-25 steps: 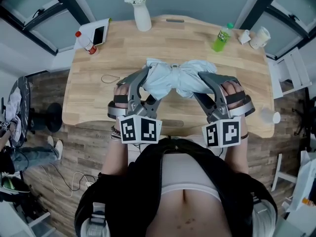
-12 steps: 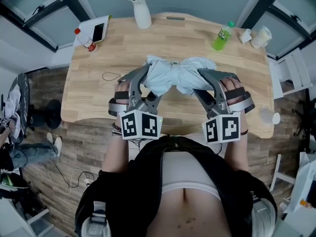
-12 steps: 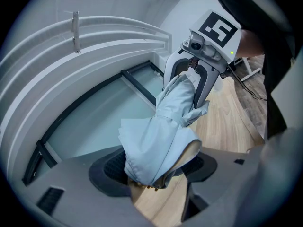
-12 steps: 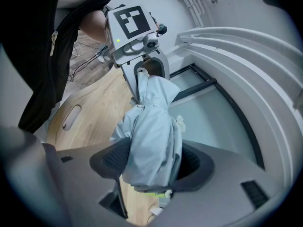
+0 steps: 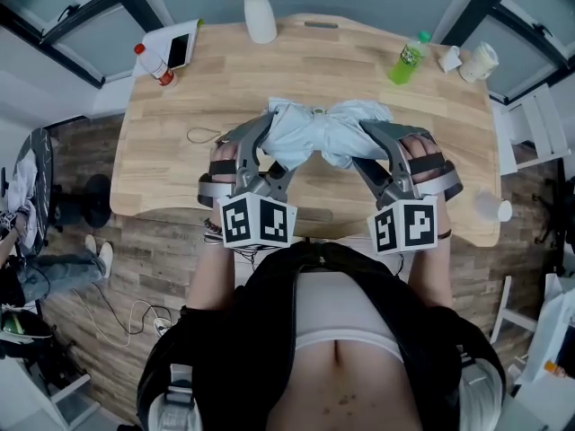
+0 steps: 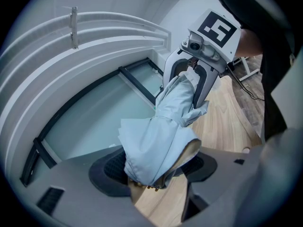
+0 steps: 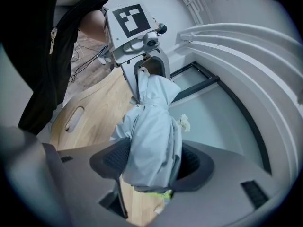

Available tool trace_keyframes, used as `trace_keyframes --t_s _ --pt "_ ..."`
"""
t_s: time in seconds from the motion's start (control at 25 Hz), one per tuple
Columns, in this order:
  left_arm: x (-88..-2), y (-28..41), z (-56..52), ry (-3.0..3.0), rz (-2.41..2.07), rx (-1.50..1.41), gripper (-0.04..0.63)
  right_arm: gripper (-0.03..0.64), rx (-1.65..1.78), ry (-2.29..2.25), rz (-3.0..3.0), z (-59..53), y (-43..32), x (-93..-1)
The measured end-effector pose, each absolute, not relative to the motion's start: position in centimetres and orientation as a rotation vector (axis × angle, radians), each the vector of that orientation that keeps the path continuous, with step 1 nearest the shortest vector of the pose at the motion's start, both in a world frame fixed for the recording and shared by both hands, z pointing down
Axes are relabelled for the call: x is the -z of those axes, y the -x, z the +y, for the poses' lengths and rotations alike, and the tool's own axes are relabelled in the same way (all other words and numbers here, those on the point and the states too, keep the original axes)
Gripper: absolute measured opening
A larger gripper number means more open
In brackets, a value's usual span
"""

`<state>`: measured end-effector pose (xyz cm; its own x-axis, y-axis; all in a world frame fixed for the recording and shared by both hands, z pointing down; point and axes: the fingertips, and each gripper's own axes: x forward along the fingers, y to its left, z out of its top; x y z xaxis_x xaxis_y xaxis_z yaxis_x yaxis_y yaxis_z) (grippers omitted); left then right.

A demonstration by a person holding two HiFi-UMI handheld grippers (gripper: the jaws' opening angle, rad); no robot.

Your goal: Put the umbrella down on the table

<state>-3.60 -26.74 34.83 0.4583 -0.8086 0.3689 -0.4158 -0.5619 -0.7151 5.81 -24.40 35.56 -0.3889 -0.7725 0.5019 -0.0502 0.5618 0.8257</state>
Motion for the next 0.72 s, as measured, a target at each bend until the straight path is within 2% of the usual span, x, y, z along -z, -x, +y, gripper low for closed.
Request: trace_keyframes --t_s 0.72 --pt "-36.2 3.5 -26.0 2.203 1.021 0.987 0.304 0.293 0.898 -0.637 -1.824 -23.7 -5.9 -36.8"
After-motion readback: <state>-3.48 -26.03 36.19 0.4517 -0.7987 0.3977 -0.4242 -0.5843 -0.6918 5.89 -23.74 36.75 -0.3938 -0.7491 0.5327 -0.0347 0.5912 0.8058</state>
